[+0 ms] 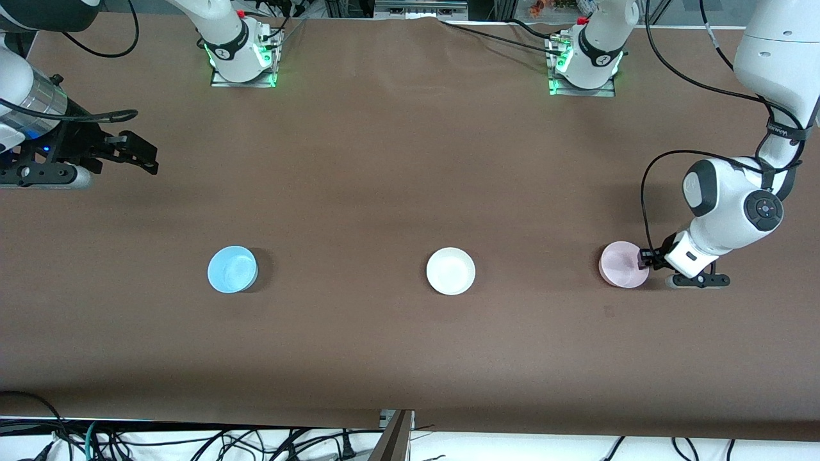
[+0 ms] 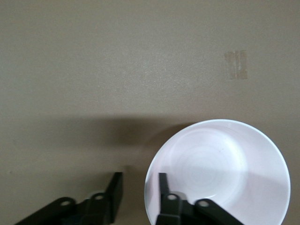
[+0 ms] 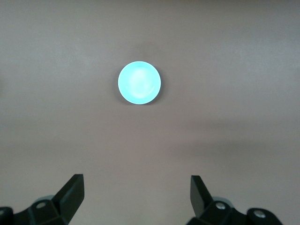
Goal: Stack pink and blue bowls on white bowl
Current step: 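Grasp the pink bowl rim with the left gripper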
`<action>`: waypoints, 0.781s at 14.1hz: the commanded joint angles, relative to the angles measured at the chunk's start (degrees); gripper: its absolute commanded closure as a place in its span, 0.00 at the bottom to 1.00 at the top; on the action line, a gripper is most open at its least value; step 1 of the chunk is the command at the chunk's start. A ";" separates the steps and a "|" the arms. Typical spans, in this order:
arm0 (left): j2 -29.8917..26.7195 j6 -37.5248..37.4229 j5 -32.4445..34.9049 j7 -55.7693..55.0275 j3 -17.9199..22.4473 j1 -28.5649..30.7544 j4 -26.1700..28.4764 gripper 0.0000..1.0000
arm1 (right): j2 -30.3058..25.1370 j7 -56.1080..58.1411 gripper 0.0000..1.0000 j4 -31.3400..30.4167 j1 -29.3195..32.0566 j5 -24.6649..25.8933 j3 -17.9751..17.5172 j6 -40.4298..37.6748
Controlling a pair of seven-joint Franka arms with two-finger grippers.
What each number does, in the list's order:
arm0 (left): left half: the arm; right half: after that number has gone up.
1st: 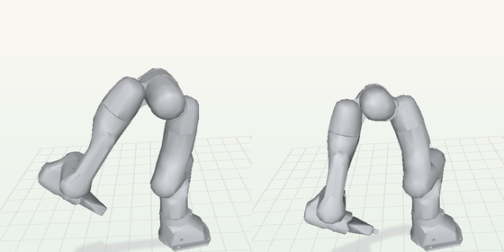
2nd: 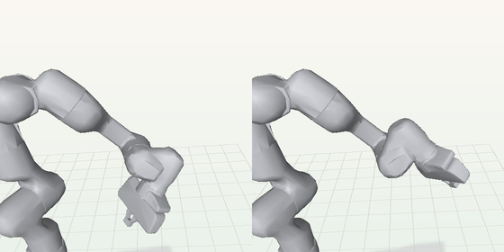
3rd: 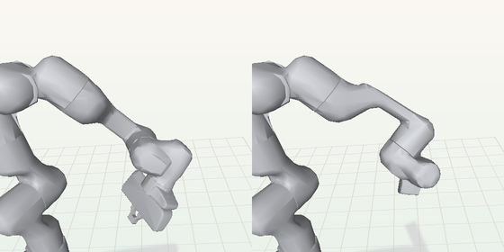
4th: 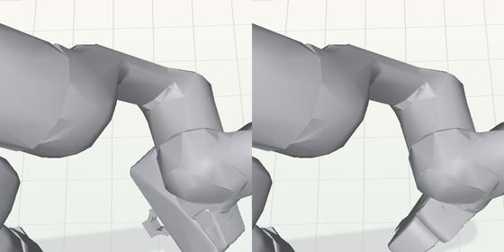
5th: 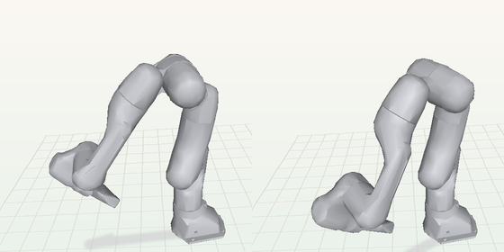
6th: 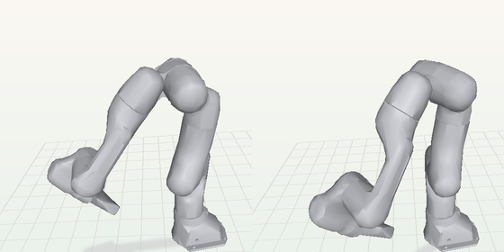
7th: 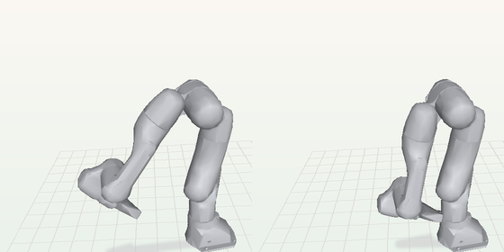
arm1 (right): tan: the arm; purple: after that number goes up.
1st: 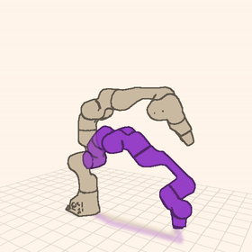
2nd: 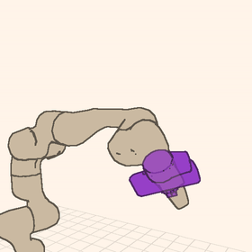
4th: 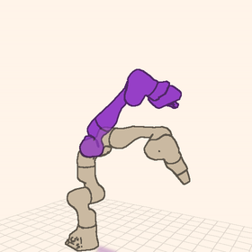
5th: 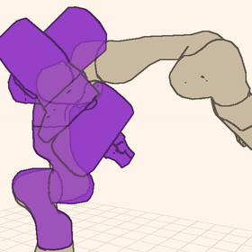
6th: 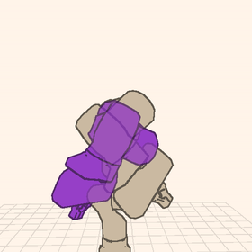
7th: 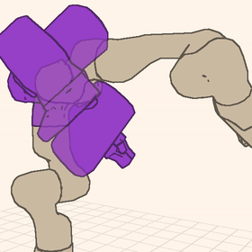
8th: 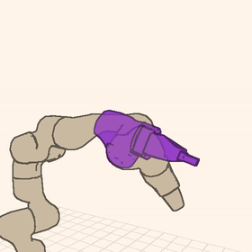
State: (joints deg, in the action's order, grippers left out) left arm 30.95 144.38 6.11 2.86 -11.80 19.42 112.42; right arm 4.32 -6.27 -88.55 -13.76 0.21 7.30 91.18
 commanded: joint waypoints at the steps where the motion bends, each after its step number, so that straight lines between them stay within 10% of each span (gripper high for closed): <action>1: -2.47 -0.15 1.19 -1.19 0.11 -1.22 1.22 1.00 | 0.07 0.29 0.00 0.48 -0.03 -0.38 0.17 -0.03; 11: -6.17 -5.23 1.10 -17.23 -6.02 -5.18 -1.84 1.00 | 0.07 0.29 0.00 0.48 -0.03 -0.30 0.17 0.05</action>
State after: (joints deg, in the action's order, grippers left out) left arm 27.19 143.05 6.12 -6.34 -14.81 15.28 111.98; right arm 4.32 -6.27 -88.55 -13.76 0.21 7.30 91.20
